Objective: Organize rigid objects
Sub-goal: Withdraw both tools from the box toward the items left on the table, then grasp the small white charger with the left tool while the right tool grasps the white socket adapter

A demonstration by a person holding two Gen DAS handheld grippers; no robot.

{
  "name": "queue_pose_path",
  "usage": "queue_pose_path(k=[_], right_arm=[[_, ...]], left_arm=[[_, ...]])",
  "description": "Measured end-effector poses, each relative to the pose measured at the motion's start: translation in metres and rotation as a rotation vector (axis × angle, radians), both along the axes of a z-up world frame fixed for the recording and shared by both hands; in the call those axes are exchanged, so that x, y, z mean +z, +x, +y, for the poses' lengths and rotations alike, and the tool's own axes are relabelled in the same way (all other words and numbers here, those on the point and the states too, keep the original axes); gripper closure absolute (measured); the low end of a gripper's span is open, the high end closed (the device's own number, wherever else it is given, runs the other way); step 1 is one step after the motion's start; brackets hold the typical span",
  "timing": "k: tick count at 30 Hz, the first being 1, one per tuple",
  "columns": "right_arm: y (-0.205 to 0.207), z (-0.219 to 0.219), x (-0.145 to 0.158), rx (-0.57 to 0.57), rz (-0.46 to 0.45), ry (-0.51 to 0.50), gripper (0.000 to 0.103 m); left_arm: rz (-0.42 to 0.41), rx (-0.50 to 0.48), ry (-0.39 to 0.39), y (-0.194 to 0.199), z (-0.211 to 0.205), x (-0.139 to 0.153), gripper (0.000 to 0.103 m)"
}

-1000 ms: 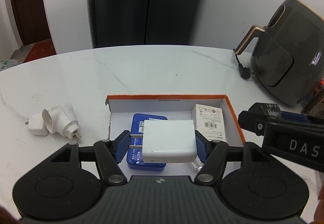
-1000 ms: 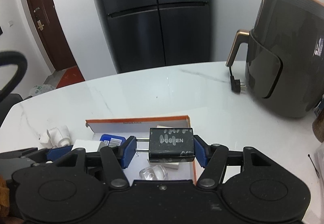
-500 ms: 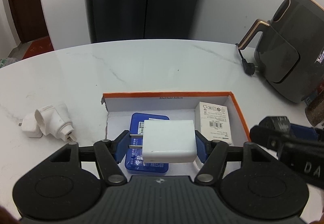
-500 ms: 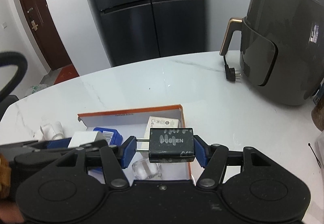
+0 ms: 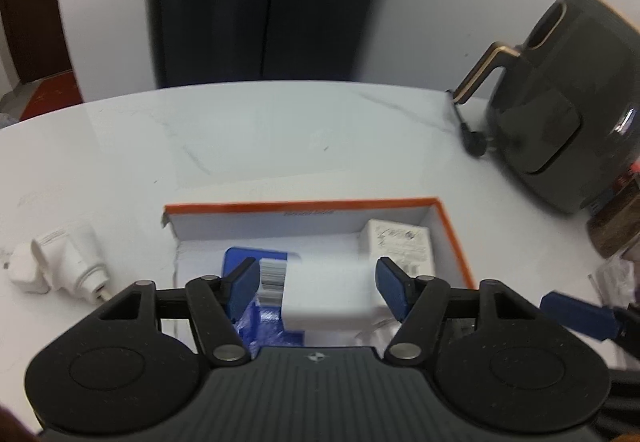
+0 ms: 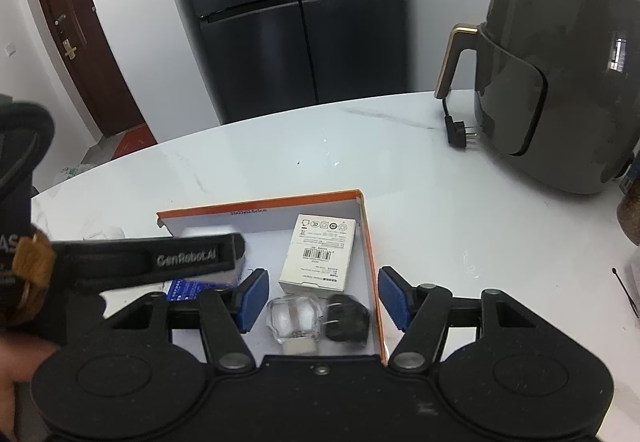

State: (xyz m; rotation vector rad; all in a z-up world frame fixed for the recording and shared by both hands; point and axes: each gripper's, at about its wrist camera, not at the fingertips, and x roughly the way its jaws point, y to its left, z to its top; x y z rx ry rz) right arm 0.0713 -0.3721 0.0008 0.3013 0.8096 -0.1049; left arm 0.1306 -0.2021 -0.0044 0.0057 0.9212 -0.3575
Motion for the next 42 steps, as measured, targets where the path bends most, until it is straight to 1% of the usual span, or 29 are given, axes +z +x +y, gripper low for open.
queue_pose_path(k=[1, 2, 6, 11, 13, 17, 22, 26, 29, 33, 37, 39, 42], right_arm=[[-0.002, 0.0, 0.001, -0.002, -0.003, 0.001, 0.028], [-0.004, 0.001, 0.003, -0.004, -0.007, -0.001, 0.027], [-0.013, 0.006, 0.009, -0.017, -0.021, -0.011, 0.027], [-0.02, 0.023, 0.017, 0.007, -0.041, -0.022, 0.026], [-0.021, 0.034, 0.019, 0.02, -0.046, -0.026, 0.026], [-0.022, 0.056, 0.021, 0.049, -0.051, -0.017, 0.025], [-0.019, 0.09, 0.026, 0.099, -0.057, -0.022, 0.025], [-0.019, 0.113, 0.027, 0.126, -0.063, -0.021, 0.024], [-0.019, 0.124, 0.025, 0.131, -0.057, -0.017, 0.024], [-0.02, 0.134, 0.018, 0.115, -0.039, -0.013, 0.024], [-0.022, 0.137, 0.012, 0.082, -0.021, -0.012, 0.023], [-0.023, 0.138, 0.009, 0.067, -0.015, -0.012, 0.023], [-0.022, 0.139, 0.005, 0.049, -0.004, -0.02, 0.023]], left_arm=[[-0.004, -0.008, -0.011, -0.001, -0.001, 0.002, 0.033], [-0.013, -0.015, -0.02, -0.002, -0.001, 0.005, 0.033], [-0.03, -0.018, -0.01, -0.009, 0.005, 0.012, 0.032], [-0.034, 0.041, -0.018, -0.024, 0.034, 0.017, 0.028], [-0.045, 0.059, -0.003, -0.032, 0.049, 0.019, 0.027], [-0.049, 0.128, 0.0, -0.045, 0.091, 0.021, 0.022], [-0.036, 0.24, 0.051, -0.05, 0.152, 0.012, 0.02], [-0.03, 0.336, 0.1, -0.037, 0.199, -0.001, 0.016], [-0.013, 0.372, 0.121, -0.016, 0.225, -0.015, 0.016], [-0.01, 0.359, 0.132, 0.015, 0.238, -0.031, 0.015], [-0.024, 0.293, 0.163, 0.04, 0.231, -0.046, 0.012], [-0.023, 0.265, 0.149, 0.05, 0.228, -0.052, 0.011], [-0.035, 0.24, 0.168, 0.06, 0.225, -0.059, 0.01]])
